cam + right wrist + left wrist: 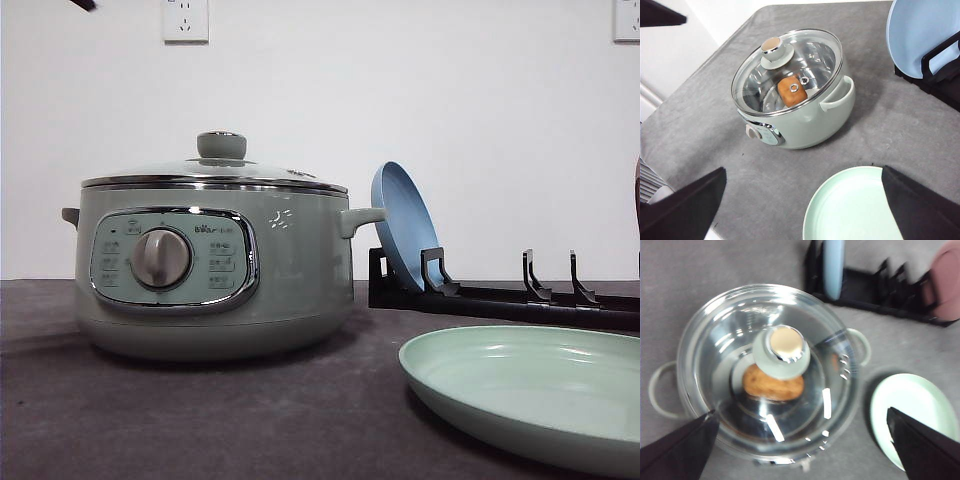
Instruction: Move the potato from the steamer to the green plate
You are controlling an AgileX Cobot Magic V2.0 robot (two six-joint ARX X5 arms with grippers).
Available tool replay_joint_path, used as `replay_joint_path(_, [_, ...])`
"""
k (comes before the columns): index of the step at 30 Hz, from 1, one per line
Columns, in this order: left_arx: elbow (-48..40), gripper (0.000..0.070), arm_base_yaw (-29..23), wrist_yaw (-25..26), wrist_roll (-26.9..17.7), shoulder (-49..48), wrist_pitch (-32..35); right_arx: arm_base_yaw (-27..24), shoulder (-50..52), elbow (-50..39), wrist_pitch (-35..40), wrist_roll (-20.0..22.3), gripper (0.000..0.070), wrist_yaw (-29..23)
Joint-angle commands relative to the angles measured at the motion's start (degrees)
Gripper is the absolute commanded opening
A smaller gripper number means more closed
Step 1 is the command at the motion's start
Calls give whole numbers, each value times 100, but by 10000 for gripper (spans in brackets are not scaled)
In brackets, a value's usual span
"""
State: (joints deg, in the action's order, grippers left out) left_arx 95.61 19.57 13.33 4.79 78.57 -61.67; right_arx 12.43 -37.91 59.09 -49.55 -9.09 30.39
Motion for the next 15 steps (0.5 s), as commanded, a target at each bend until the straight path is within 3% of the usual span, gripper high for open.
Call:
replay_joint_path(1, [380,700,84,-142,-118,379,-112,20,-17,92,66,-58,630,28])
replay_joint_path(7, [1014,700,269,-302,-308,1351,-227,20,-17,92,64,-58,630,26])
replay_joint_path(15, [1094,700,443,-727,-643,2115,226,20,-17,92,64,-54,630,24])
